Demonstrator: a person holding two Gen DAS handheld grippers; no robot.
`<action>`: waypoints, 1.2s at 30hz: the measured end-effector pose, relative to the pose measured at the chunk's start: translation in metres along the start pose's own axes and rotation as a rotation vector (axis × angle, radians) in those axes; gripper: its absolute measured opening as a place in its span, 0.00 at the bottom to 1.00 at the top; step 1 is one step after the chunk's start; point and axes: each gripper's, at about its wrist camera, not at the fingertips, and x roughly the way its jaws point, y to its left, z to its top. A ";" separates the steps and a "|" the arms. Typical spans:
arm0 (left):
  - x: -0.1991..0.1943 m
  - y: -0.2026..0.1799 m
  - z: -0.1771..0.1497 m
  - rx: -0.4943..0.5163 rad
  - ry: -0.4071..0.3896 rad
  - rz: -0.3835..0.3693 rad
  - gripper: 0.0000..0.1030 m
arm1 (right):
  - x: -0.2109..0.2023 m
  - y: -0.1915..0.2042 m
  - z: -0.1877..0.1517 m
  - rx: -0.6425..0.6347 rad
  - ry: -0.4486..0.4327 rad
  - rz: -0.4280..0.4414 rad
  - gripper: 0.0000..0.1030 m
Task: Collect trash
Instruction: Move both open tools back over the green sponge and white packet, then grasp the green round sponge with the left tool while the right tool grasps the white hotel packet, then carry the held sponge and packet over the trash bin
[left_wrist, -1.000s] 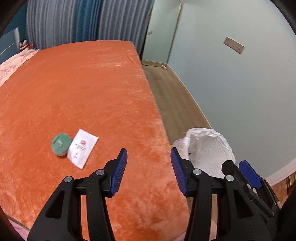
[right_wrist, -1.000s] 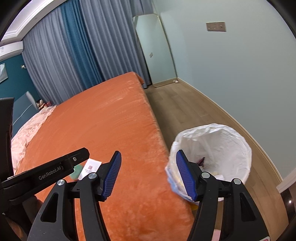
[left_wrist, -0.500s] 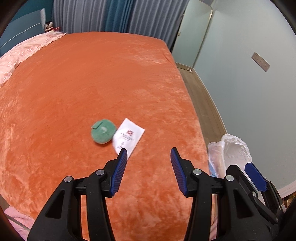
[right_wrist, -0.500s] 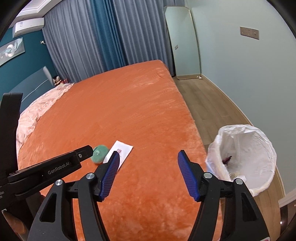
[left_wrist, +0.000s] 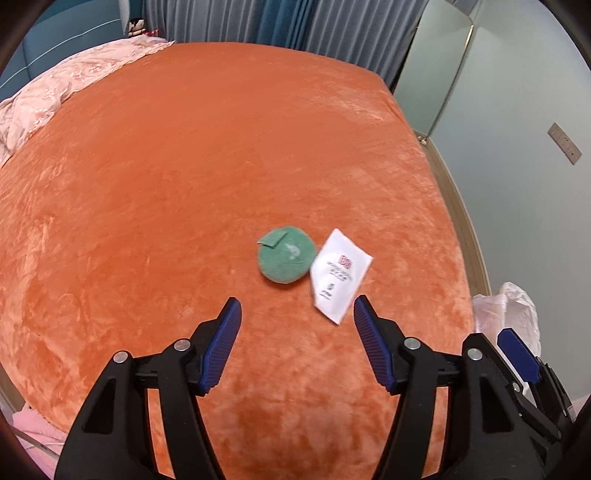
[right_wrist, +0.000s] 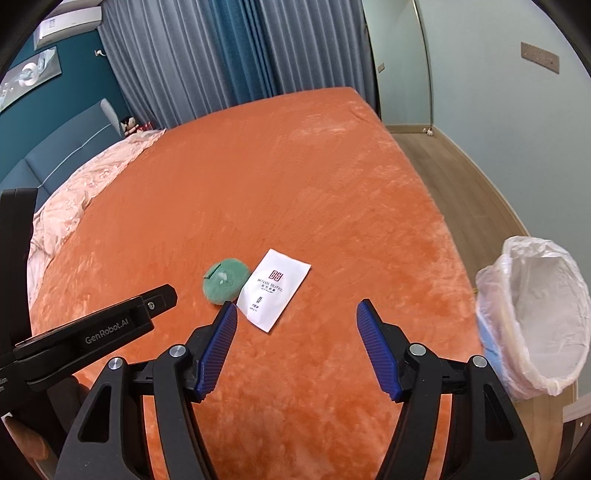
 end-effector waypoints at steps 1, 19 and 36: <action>0.006 0.005 0.002 -0.008 0.009 0.005 0.59 | 0.008 0.001 0.000 0.004 0.013 0.008 0.63; 0.138 0.027 0.047 -0.051 0.163 0.005 0.66 | 0.166 0.003 0.004 0.145 0.235 0.057 0.63; 0.129 0.034 0.043 -0.105 0.140 -0.109 0.32 | 0.166 0.032 -0.007 0.088 0.231 0.112 0.08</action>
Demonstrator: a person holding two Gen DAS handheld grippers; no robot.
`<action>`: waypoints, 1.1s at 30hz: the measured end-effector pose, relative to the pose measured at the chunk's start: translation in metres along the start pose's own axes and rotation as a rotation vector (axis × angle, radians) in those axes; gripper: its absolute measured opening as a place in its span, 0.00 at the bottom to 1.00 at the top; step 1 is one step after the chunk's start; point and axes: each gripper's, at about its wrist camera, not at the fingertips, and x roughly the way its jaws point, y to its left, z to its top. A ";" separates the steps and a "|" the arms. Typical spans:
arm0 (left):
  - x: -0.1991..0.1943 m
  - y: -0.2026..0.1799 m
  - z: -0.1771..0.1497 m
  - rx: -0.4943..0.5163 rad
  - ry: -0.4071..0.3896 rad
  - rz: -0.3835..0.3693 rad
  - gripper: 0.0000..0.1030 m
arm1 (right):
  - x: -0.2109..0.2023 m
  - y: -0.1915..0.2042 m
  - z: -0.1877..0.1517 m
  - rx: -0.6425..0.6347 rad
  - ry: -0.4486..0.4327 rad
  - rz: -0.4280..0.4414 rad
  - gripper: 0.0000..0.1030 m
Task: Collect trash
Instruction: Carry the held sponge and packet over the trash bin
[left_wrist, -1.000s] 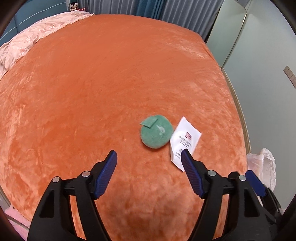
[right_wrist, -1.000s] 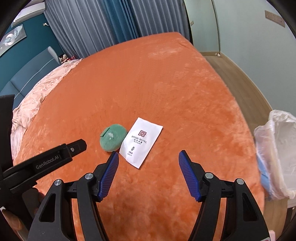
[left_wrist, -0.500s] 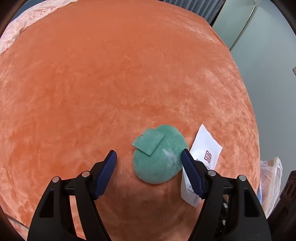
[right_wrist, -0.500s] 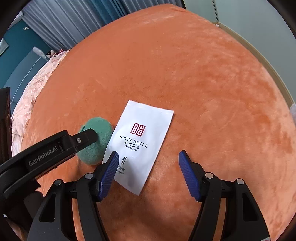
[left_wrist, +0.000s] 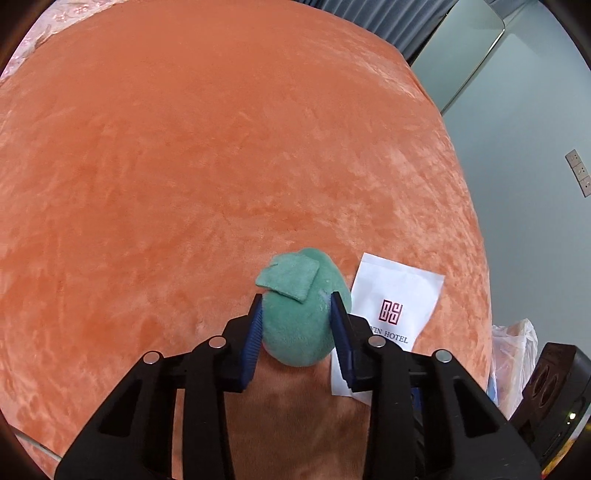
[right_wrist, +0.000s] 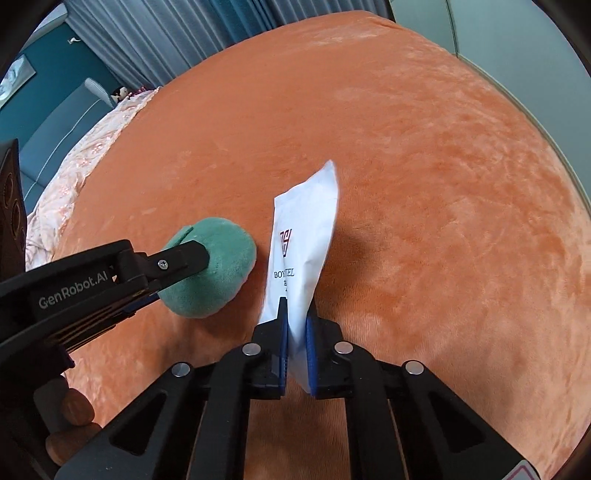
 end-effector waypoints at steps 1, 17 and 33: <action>-0.006 0.000 -0.001 -0.002 -0.010 0.002 0.32 | -0.007 0.000 -0.001 -0.010 -0.009 -0.001 0.08; -0.141 -0.087 -0.050 0.155 -0.175 -0.048 0.32 | -0.196 -0.027 -0.006 -0.019 -0.316 -0.034 0.08; -0.224 -0.227 -0.122 0.421 -0.299 -0.153 0.33 | -0.355 -0.097 -0.034 0.076 -0.608 -0.086 0.08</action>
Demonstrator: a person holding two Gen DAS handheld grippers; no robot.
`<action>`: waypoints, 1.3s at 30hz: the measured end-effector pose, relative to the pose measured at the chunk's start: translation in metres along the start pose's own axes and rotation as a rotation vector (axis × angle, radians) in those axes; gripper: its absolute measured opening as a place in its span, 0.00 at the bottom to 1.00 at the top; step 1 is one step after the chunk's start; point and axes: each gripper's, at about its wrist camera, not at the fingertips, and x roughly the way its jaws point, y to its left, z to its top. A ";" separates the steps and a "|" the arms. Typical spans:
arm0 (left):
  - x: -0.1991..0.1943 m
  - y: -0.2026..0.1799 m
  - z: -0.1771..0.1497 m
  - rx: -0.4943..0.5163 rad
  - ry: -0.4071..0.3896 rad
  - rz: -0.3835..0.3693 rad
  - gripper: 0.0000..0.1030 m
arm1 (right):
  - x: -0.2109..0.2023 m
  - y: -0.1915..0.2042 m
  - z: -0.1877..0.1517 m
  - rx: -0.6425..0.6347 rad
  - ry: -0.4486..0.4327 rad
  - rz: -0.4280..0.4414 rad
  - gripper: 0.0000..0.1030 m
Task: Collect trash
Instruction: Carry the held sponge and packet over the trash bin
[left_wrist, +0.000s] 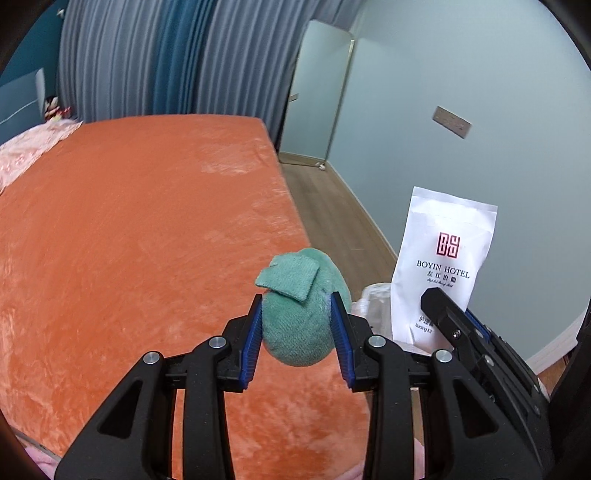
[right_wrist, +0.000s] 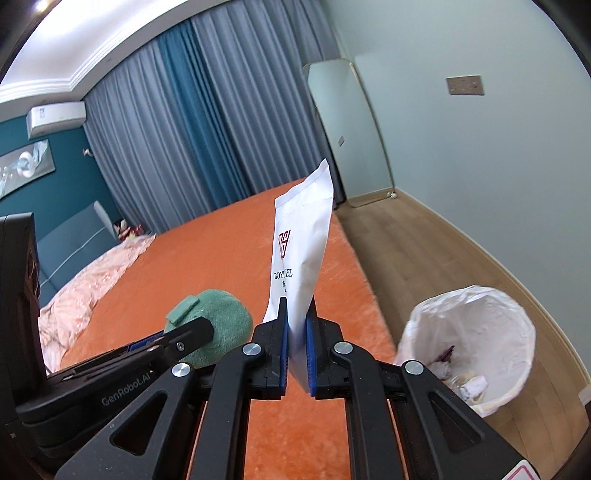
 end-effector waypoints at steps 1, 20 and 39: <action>-0.002 -0.007 0.000 0.011 -0.002 -0.006 0.33 | -0.006 -0.005 0.003 0.007 -0.011 -0.007 0.08; 0.001 -0.109 -0.001 0.167 -0.008 -0.092 0.33 | -0.061 -0.086 0.011 0.136 -0.108 -0.110 0.08; 0.033 -0.148 -0.007 0.249 0.037 -0.138 0.33 | -0.060 -0.131 -0.001 0.204 -0.098 -0.176 0.08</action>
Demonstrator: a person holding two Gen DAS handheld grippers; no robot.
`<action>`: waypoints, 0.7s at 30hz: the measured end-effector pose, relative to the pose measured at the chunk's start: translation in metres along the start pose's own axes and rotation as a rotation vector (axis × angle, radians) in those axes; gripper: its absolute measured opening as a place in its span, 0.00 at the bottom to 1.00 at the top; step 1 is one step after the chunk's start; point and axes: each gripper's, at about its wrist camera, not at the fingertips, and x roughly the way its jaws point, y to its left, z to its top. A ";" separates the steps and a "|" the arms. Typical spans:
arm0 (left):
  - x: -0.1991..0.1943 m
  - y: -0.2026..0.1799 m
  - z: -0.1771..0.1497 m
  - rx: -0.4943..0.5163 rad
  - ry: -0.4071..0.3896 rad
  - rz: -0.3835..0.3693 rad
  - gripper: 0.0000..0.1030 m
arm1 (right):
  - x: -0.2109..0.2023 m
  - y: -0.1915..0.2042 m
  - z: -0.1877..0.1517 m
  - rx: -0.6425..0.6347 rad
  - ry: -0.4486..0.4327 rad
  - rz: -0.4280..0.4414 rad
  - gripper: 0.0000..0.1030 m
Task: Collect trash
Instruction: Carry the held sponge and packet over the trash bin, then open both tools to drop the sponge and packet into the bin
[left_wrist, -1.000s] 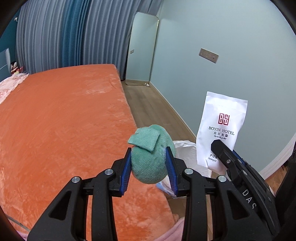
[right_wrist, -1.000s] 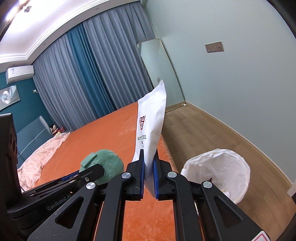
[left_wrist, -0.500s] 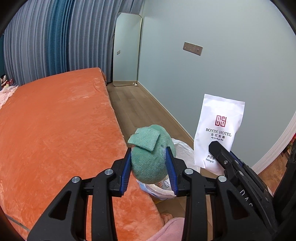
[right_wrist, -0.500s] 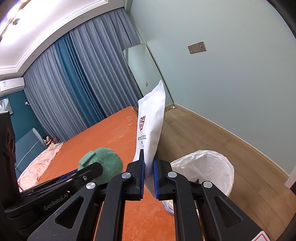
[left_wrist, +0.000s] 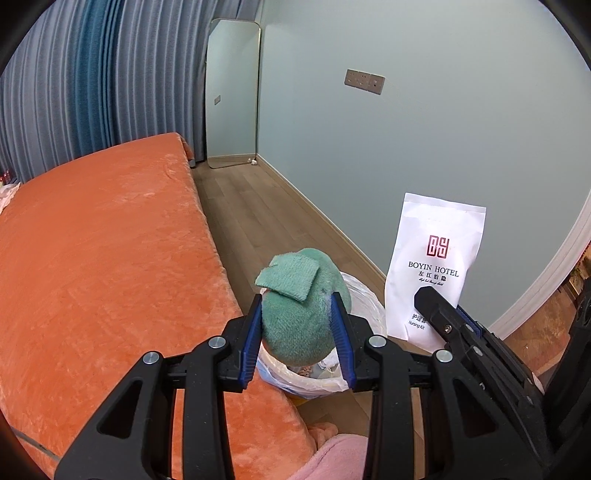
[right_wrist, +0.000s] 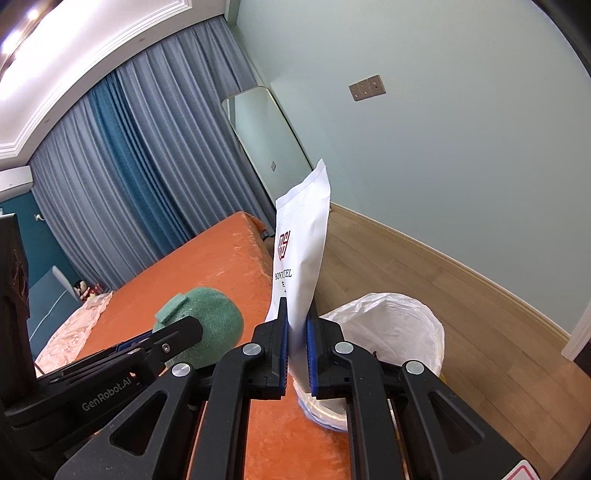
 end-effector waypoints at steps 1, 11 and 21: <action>0.003 0.000 0.000 0.001 0.004 -0.003 0.33 | 0.002 -0.003 0.000 0.004 0.004 -0.004 0.08; 0.036 -0.015 -0.006 0.023 0.053 -0.033 0.34 | 0.020 -0.028 -0.012 0.037 0.040 -0.040 0.08; 0.077 -0.019 -0.011 0.028 0.112 -0.046 0.36 | 0.051 -0.054 -0.027 0.057 0.103 -0.080 0.09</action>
